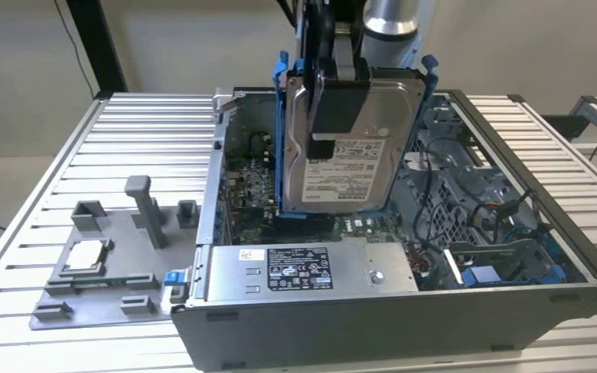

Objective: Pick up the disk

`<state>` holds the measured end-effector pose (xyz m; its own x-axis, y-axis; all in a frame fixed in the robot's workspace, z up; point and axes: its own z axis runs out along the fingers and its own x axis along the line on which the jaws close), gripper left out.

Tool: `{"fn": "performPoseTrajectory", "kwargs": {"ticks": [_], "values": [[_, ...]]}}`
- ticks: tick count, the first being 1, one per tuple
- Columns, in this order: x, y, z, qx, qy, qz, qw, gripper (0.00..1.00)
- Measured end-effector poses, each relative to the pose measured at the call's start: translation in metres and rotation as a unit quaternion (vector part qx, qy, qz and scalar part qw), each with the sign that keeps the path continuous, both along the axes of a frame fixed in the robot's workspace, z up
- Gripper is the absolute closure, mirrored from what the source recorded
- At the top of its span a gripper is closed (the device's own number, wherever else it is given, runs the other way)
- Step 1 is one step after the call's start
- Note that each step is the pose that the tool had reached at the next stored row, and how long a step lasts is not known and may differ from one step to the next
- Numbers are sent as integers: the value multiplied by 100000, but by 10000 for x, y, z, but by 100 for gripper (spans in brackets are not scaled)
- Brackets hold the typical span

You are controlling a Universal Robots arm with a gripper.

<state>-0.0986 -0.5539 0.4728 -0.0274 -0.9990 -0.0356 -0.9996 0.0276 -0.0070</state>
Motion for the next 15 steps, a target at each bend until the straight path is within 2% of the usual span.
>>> {"fn": "performPoseTrajectory", "kwargs": {"ticks": [5,10,12,15], "values": [[0,-80,-1,-3,3,-354,99999,100],[6,-86,-1,3,-2,-376,99999,100],[56,-86,-2,3,5,-373,99999,100],[186,-89,-4,0,46,-374,99999,100]]}}
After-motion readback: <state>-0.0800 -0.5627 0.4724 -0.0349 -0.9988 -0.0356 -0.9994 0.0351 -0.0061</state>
